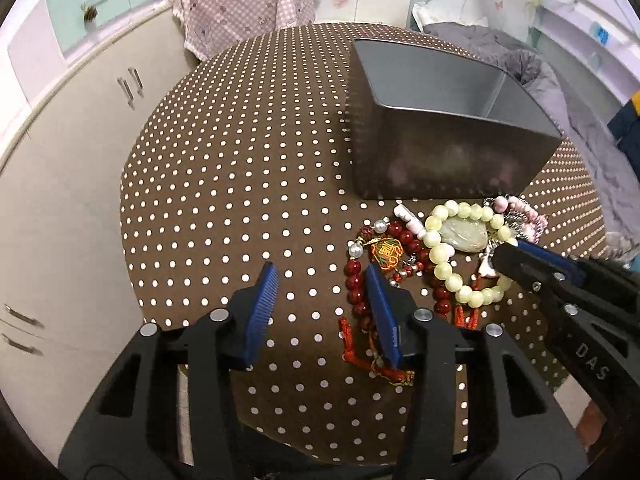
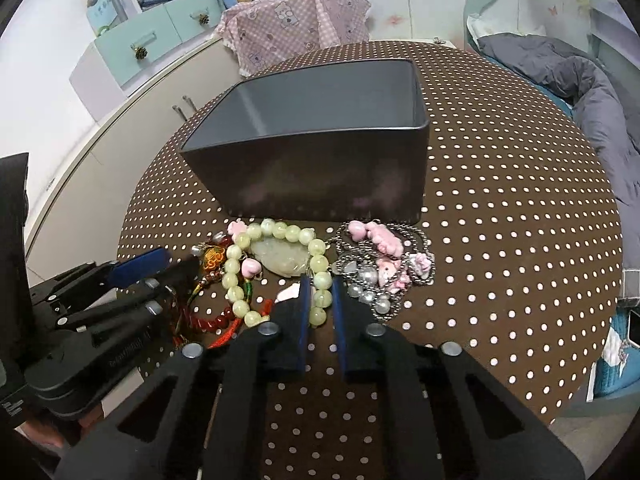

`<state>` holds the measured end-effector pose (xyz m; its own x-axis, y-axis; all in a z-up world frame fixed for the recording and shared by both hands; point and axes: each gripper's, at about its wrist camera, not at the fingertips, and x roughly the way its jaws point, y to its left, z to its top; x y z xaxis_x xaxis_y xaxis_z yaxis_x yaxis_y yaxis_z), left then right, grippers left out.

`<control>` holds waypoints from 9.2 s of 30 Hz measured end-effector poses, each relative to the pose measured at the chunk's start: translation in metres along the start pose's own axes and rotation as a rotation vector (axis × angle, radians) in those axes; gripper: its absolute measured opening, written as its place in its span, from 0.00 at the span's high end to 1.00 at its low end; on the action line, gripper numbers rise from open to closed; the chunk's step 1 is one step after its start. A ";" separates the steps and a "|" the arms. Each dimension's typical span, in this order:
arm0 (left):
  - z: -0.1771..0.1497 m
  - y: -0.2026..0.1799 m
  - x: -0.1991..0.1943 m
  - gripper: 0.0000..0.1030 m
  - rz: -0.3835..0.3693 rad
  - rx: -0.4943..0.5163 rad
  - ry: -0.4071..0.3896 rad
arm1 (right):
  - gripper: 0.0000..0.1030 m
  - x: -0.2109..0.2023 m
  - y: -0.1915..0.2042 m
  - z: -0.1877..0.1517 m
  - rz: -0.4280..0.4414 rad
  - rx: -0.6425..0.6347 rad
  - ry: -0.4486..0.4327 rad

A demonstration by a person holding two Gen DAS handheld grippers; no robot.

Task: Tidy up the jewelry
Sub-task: 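Grasp the dark red bead bracelet with the left tool while the right tool grasps the white bead bracelet, then carry both bracelets into the tin and open both tools to release them, then grasp the red string bracelet with the left tool while the right tool grasps a pink charm, then carry the string bracelet and pink charm into the tin and open both tools, then lift both open tools out of the tin back toward the remaining jewelry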

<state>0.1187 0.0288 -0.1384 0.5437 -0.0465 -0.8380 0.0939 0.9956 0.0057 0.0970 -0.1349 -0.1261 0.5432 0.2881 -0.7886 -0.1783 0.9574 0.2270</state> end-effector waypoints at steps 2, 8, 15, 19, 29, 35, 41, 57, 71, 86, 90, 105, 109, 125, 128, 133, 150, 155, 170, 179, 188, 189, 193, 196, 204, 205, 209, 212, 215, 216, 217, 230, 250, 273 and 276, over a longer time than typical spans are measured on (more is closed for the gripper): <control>0.000 0.001 -0.001 0.80 0.002 0.000 -0.020 | 0.92 -0.004 -0.002 0.000 0.011 0.011 -0.009; 0.004 0.016 -0.001 0.92 -0.040 -0.062 -0.010 | 0.92 -0.017 0.002 0.004 0.028 -0.007 -0.052; 0.009 0.025 -0.010 0.92 -0.070 -0.096 -0.031 | 0.92 -0.029 0.000 0.012 0.029 -0.015 -0.093; 0.012 0.027 -0.017 0.92 -0.098 -0.102 -0.049 | 0.92 -0.037 0.001 0.017 0.021 -0.024 -0.120; 0.027 0.033 -0.043 0.92 -0.178 -0.112 -0.118 | 0.92 -0.061 0.002 0.030 0.007 -0.047 -0.206; 0.038 0.032 -0.058 0.92 -0.193 -0.108 -0.166 | 0.92 -0.075 0.002 0.041 -0.003 -0.063 -0.262; 0.049 0.029 -0.074 0.92 -0.199 -0.102 -0.216 | 0.92 -0.088 0.001 0.053 0.003 -0.071 -0.333; 0.092 0.001 -0.089 0.92 -0.280 -0.062 -0.313 | 0.92 -0.061 -0.024 0.084 -0.005 -0.016 -0.308; 0.103 -0.015 -0.036 0.92 -0.266 -0.022 -0.195 | 0.83 -0.043 -0.036 0.090 -0.003 0.015 -0.239; 0.097 -0.003 -0.033 0.51 -0.220 -0.041 -0.174 | 0.53 -0.047 -0.043 0.084 -0.053 0.015 -0.241; 0.096 -0.002 -0.034 0.51 -0.215 -0.040 -0.175 | 0.52 -0.049 -0.043 0.082 -0.059 0.010 -0.242; 0.085 0.009 -0.043 0.51 -0.195 -0.047 -0.181 | 0.50 -0.057 -0.041 0.073 -0.064 0.001 -0.245; 0.079 0.012 -0.045 0.50 -0.188 -0.049 -0.173 | 0.49 -0.060 -0.036 0.066 -0.061 -0.009 -0.240; 0.041 0.026 -0.029 0.45 -0.158 -0.048 -0.057 | 0.47 -0.040 -0.015 0.044 0.007 -0.061 -0.141; 0.032 0.027 -0.023 0.44 -0.157 -0.049 -0.027 | 0.47 -0.034 -0.013 0.039 0.015 -0.071 -0.113; 0.021 0.028 -0.015 0.44 -0.162 -0.045 0.012 | 0.47 -0.027 -0.012 0.032 0.025 -0.067 -0.082; -0.006 0.011 -0.010 0.91 -0.049 0.047 -0.004 | 0.47 -0.016 0.004 0.012 0.062 -0.115 -0.016; -0.004 0.025 -0.012 0.92 -0.039 -0.002 -0.002 | 0.72 -0.008 0.015 0.008 0.097 -0.163 0.015; -0.003 0.048 -0.010 0.92 -0.045 -0.058 -0.006 | 0.88 0.017 0.023 0.010 0.012 -0.215 0.026; -0.002 0.049 -0.011 0.92 -0.057 -0.055 -0.005 | 0.88 0.015 0.018 0.013 0.028 -0.166 0.023; 0.006 0.042 -0.019 0.92 -0.071 -0.048 -0.032 | 0.88 -0.005 0.009 0.021 0.051 -0.117 -0.028; 0.008 0.042 -0.020 0.92 -0.070 -0.051 -0.039 | 0.88 -0.006 0.008 0.021 0.050 -0.114 -0.033; 0.016 0.043 -0.028 0.92 -0.068 -0.049 -0.069 | 0.88 -0.016 0.003 0.026 0.041 -0.099 -0.063; 0.022 0.043 -0.035 0.92 -0.070 -0.045 -0.094 | 0.88 -0.025 0.000 0.030 0.035 -0.096 -0.091; 0.040 0.034 -0.057 0.92 -0.086 -0.009 -0.176 | 0.88 -0.053 -0.007 0.046 0.011 -0.094 -0.189; 0.042 0.032 -0.059 0.92 -0.087 -0.004 -0.186 | 0.88 -0.055 -0.008 0.049 0.007 -0.094 -0.200; 0.052 0.028 -0.073 0.92 -0.088 0.007 -0.236 | 0.88 -0.066 -0.012 0.057 -0.007 -0.099 -0.242; 0.062 0.025 -0.087 0.92 -0.088 0.019 -0.287 | 0.88 -0.073 -0.015 0.066 -0.013 -0.104 -0.273; 0.073 0.021 -0.101 0.92 -0.093 0.024 -0.337 | 0.88 -0.077 -0.016 0.072 -0.016 -0.109 -0.296; 0.076 0.020 -0.104 0.92 -0.096 0.024 -0.349 | 0.88 -0.078 -0.016 0.074 -0.016 -0.111 -0.302; 0.079 0.018 -0.109 0.92 -0.101 0.026 -0.366 | 0.88 -0.080 -0.016 0.076 -0.015 -0.114 -0.309; 0.111 -0.009 -0.095 0.92 -0.175 0.049 -0.361 | 0.88 -0.061 -0.030 0.090 -0.025 -0.089 -0.285; 0.104 -0.019 -0.042 0.43 -0.168 0.092 -0.229 | 0.80 -0.033 -0.035 0.092 -0.008 -0.056 -0.191; 0.095 -0.015 -0.043 0.43 -0.167 0.087 -0.213 | 0.52 -0.048 -0.035 0.081 -0.049 -0.067 -0.218; 0.093 -0.015 -0.044 0.43 -0.168 0.086 -0.213 | 0.52 -0.050 -0.035 0.079 -0.051 -0.065 -0.220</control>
<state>0.1713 0.0087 -0.0506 0.6768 -0.2349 -0.6977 0.2623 0.9625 -0.0696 0.1411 -0.1813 -0.0490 0.7174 0.2429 -0.6529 -0.1948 0.9698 0.1467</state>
